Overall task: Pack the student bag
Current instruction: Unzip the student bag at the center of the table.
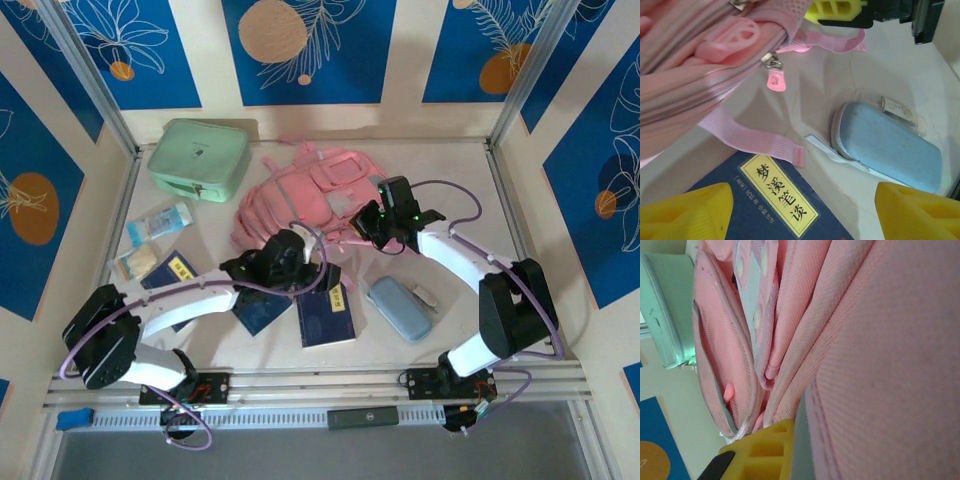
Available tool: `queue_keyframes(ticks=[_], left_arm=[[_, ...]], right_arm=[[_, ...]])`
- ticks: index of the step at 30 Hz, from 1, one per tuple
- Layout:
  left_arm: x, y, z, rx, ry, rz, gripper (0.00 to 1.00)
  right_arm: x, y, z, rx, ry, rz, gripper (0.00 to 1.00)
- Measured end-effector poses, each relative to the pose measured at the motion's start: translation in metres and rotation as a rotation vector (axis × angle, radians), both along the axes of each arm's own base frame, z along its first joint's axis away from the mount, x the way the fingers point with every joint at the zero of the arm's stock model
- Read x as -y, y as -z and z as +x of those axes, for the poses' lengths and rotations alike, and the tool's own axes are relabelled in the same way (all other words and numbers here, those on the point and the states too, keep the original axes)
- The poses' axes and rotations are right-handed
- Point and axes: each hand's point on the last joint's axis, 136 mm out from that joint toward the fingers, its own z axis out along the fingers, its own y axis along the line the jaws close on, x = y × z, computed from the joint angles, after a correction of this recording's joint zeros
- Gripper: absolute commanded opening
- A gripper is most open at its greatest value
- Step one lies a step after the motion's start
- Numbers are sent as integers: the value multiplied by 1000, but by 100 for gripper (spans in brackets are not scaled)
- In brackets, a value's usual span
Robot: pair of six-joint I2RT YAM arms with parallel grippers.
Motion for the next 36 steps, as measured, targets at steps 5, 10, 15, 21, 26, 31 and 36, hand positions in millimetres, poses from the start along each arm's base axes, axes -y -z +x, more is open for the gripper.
queue_keyframes(ticks=[5, 10, 15, 21, 26, 31, 36], left_arm=[[13, 12, 18, 33, -28, 44, 62], [24, 15, 39, 61, -75, 72, 59], [27, 21, 53, 67, -130, 99, 57], [29, 27, 65, 72, -180, 124, 52], [34, 28, 72, 73, -190, 141, 45], [34, 31, 76, 79, -202, 149, 35], [33, 31, 78, 80, -209, 150, 19]], right_arm=[[0, -1, -5, -5, 42, -2, 2], [-1, -2, -5, -8, 65, 0, 1], [0, -2, -5, -13, 84, 1, 1], [2, -1, -3, -6, 101, -14, 0], [6, -1, 0, 5, 122, -29, 0], [8, 0, 1, 9, 139, -38, 0], [8, -1, 2, 11, 143, -39, 0]])
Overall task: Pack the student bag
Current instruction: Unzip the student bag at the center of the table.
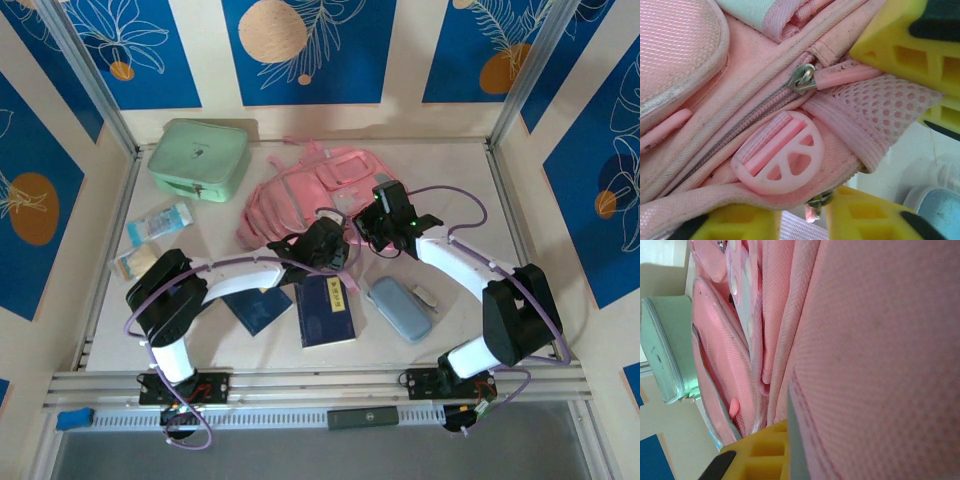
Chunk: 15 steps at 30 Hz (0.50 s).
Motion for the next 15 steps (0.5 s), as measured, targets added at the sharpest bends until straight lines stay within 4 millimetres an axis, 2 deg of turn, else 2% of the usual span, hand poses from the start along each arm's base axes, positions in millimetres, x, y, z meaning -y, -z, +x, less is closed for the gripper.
queue_keyframes(ticks=[5, 15], left_arm=[[1, 0, 0, 1, 3, -5, 3], [2, -12, -2, 2, 24, -47, 0]], right_arm=[[1, 0, 0, 1, 2, 1, 0], [6, -3, 4, -1, 8, 13, 0]])
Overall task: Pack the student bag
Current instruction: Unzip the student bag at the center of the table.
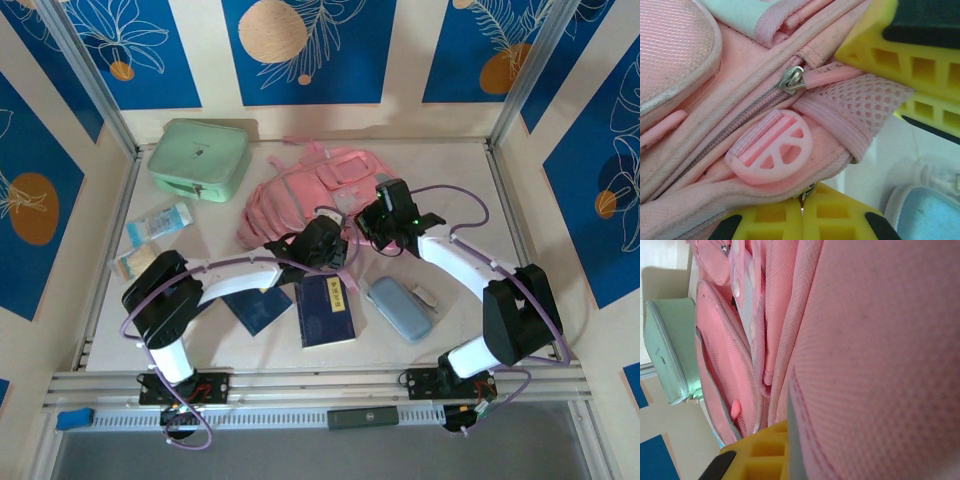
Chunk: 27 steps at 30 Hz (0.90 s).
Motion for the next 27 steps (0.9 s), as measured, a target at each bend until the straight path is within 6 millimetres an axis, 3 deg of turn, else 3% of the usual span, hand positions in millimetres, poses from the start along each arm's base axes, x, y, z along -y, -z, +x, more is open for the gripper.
queue_keyframes(ticks=[8, 15, 20, 24, 27], left_arm=[[-20, -16, -9, -26, 25, -53, 0], [-49, -12, -18, -82, 54, -53, 0], [-45, -1, -26, -132, 107, -45, 0], [-39, 12, -24, -168, 114, -38, 16], [-37, 15, -24, -181, 109, -46, 20]], right_arm=[[6, -9, 5, -7, -16, 27, 0], [6, -10, 4, -15, -30, 28, 0], [2, -9, 1, -15, -37, 20, 0], [1, -5, 0, -25, -37, 15, 0], [0, -3, 0, -26, -36, 5, 0]])
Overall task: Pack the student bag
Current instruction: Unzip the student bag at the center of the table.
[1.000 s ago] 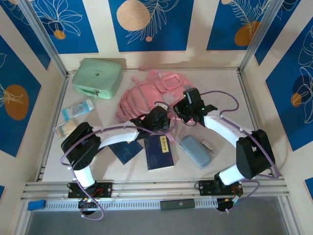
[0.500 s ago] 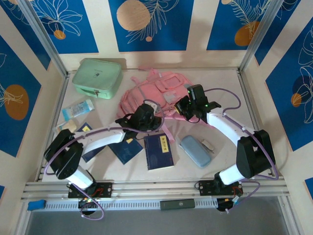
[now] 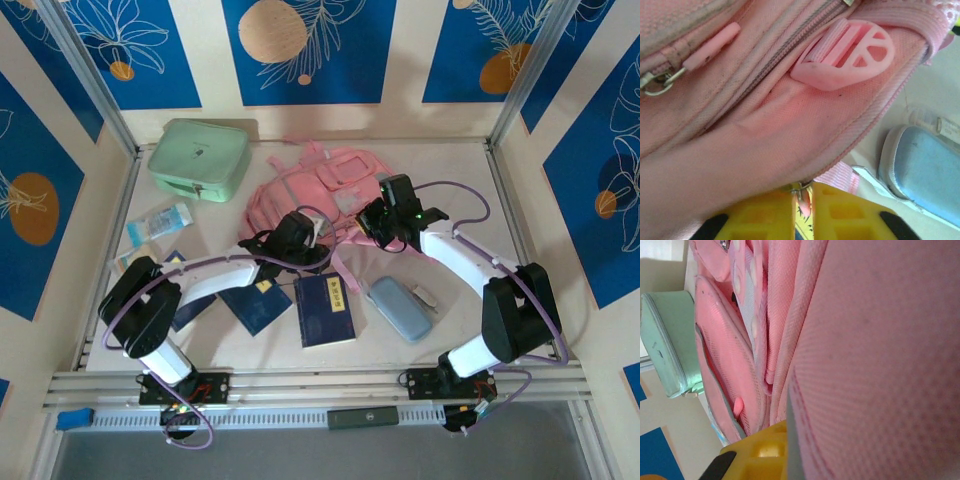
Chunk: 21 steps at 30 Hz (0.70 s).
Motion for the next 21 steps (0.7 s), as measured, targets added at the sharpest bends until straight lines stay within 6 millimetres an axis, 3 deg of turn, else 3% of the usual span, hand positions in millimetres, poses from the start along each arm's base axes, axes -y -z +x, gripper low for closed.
queue_keyframes(ticks=[13, 15, 18, 21], left_arm=[[-1, 2, 16, 41, -66, 9, 24], [-3, 2, 19, 47, -91, 11, 20], [-7, 1, 25, 64, -126, 18, 4], [-7, -2, 28, 79, -139, 15, 0]], right_arm=[[-5, 1, -1, 0, 9, -3, 0], [-5, 1, 0, 2, 11, -1, 0], [-5, 0, 1, 7, 13, 0, 0], [-5, -1, 2, 14, 13, 3, 0]])
